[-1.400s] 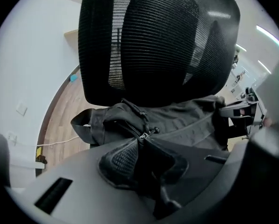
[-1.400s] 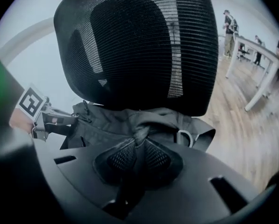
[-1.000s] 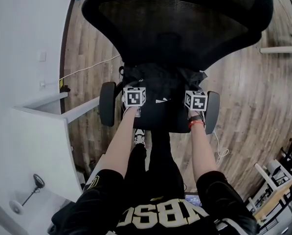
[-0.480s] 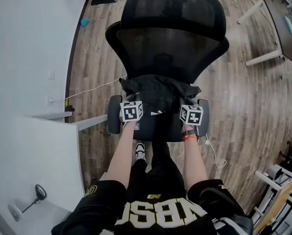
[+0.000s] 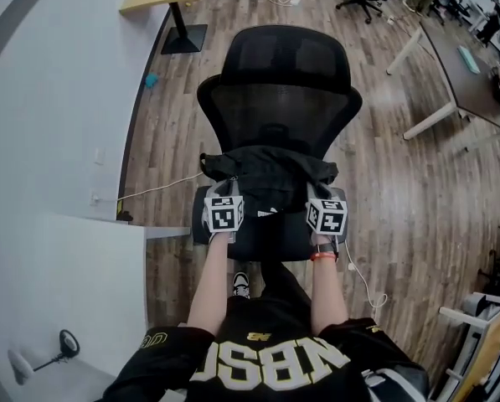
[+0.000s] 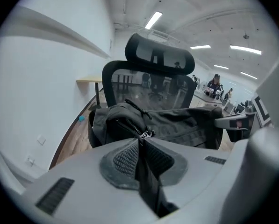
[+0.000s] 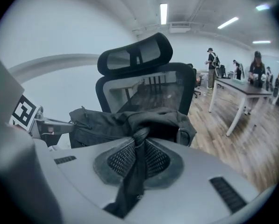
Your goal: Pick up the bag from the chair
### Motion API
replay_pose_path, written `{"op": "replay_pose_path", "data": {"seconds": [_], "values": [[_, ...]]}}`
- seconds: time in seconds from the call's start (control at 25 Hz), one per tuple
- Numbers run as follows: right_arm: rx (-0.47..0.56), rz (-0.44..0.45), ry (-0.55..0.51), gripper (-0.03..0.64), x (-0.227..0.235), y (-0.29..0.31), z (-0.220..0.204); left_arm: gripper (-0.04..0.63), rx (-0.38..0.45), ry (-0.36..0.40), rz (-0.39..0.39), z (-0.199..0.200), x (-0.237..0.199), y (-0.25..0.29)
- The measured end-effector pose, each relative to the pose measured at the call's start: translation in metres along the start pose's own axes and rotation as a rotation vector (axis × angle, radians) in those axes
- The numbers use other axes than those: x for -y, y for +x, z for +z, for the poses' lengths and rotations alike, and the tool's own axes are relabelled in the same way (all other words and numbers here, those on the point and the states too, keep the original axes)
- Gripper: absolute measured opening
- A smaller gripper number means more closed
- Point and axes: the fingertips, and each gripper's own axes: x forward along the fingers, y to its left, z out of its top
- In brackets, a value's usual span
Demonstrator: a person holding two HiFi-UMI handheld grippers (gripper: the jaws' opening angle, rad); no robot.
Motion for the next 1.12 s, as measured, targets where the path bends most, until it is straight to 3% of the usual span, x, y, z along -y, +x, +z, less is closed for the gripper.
{"op": "replay_pose_path", "data": {"seconds": [0.32, 0.8, 1.12], "values": [[0.196, 0.032, 0.016, 0.046, -0.033, -0.051, 0.071, 0.041, 0.173, 0.043, 0.014, 0.076, 0.000, -0.065], [0.491, 0.038, -0.083, 0.046, -0.065, -0.148, 0.193, 0.041, 0.484, 0.055, -0.029, 0.203, 0.016, -0.171], [0.663, 0.026, -0.155, 0.046, -0.083, -0.215, 0.253, 0.041, 0.654, 0.105, -0.018, 0.259, 0.034, -0.230]]}}
